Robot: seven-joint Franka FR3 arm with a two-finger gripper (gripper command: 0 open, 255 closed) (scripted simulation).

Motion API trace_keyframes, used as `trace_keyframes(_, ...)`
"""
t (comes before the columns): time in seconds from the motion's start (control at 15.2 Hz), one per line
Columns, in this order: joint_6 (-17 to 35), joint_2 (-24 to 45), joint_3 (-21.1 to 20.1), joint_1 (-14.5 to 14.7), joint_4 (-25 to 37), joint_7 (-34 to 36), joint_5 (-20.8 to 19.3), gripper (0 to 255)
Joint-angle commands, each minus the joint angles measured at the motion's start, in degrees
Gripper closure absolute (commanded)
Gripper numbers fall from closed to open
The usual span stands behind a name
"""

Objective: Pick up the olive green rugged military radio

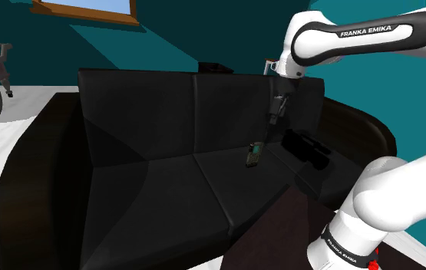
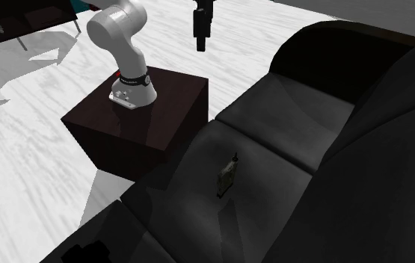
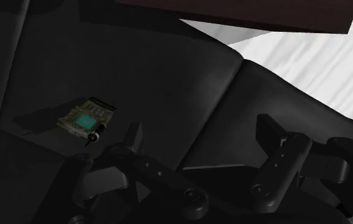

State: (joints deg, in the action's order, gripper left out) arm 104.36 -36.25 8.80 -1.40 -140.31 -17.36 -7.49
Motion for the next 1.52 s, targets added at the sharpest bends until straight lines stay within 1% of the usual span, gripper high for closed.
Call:
trace_keyframes(0.0,3.41,2.78,1.73,-0.07,-0.48,-2.65,-0.89,0)
trace_keyframes(0.4,13.34,13.75,7.1,-0.04,0.82,-10.99,-2.15,0)
trace_keyframes(0.73,20.77,24.55,10.99,0.37,4.25,-18.64,-0.73,0)
trace_keyframes(0.92,24.57,31.55,12.73,0.48,7.29,-23.73,1.48,0)
trace_keyframes(1.12,27.69,38.78,13.69,0.11,11.05,-29.11,4.58,0)
trace_keyframes(1.45,31.13,50.87,13.08,-2.2,18.93,-37.74,10.3,0)
